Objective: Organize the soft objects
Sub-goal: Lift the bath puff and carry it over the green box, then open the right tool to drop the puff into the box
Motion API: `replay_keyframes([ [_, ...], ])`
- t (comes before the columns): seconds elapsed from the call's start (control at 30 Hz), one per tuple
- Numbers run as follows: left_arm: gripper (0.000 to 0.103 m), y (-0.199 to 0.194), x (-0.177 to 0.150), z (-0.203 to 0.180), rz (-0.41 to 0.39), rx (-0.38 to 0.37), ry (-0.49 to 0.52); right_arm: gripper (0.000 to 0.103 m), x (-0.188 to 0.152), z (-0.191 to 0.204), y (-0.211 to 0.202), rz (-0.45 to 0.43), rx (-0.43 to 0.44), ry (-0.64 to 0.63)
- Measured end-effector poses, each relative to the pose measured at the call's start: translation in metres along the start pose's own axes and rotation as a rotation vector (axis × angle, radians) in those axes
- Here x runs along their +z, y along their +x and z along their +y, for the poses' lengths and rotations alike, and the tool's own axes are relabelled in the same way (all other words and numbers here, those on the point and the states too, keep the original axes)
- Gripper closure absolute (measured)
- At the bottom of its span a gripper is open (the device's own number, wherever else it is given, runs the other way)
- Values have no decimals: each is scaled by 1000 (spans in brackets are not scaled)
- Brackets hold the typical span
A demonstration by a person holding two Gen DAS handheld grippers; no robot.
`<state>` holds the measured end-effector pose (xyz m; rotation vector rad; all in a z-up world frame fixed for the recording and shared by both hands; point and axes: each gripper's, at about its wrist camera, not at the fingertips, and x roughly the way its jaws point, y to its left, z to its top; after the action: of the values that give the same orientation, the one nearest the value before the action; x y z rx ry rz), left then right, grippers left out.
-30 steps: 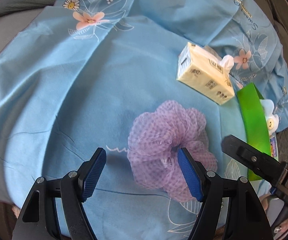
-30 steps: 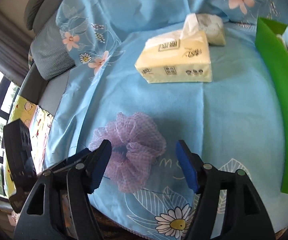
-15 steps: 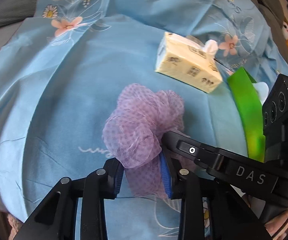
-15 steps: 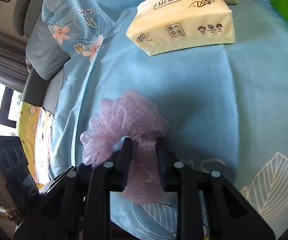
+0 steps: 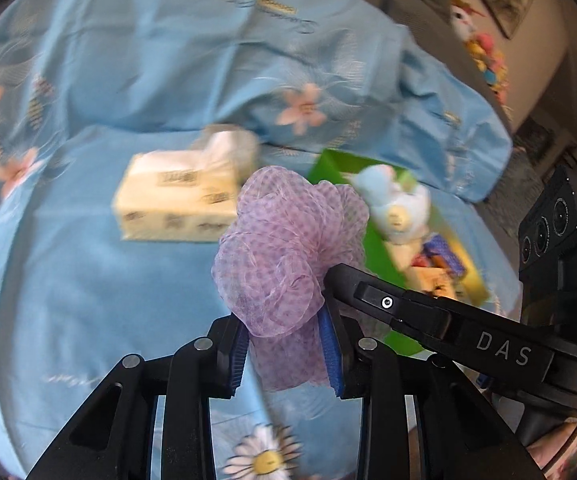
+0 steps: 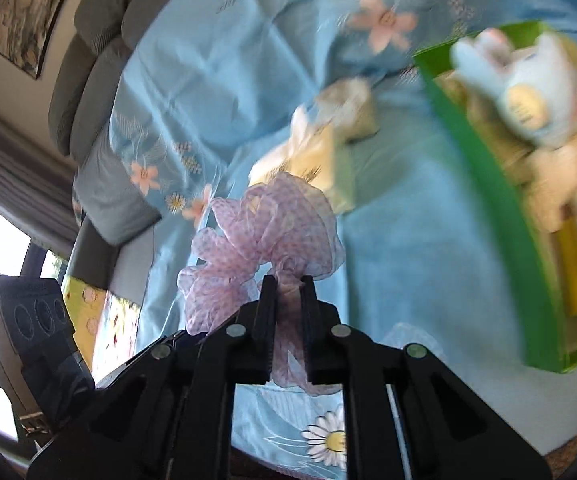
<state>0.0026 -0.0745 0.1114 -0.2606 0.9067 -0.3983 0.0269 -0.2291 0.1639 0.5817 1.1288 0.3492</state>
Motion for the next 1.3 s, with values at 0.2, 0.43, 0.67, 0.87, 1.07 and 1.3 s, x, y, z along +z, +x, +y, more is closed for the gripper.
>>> replay_keyframes([
  [0.2,70,30,15,-67,30,-105,112,91,14,-46,-58,-147,-90,77],
  [0.43,70,68,23,-125,82,-158,194,91,25,-92,-92,-250,-179,175],
  [0.67,70,97,23,-136,140,-104,218,90,35,-126,-90,-245,-250,237],
  [0.87,70,112,18,-137,176,-66,222,89,38,-140,-77,-207,-291,256],
  [1.07,70,119,17,-130,198,-61,201,89,36,-148,-70,-186,-313,272],
  [1.3,52,101,20,-125,181,-78,196,56,34,-144,-77,-205,-321,271],
])
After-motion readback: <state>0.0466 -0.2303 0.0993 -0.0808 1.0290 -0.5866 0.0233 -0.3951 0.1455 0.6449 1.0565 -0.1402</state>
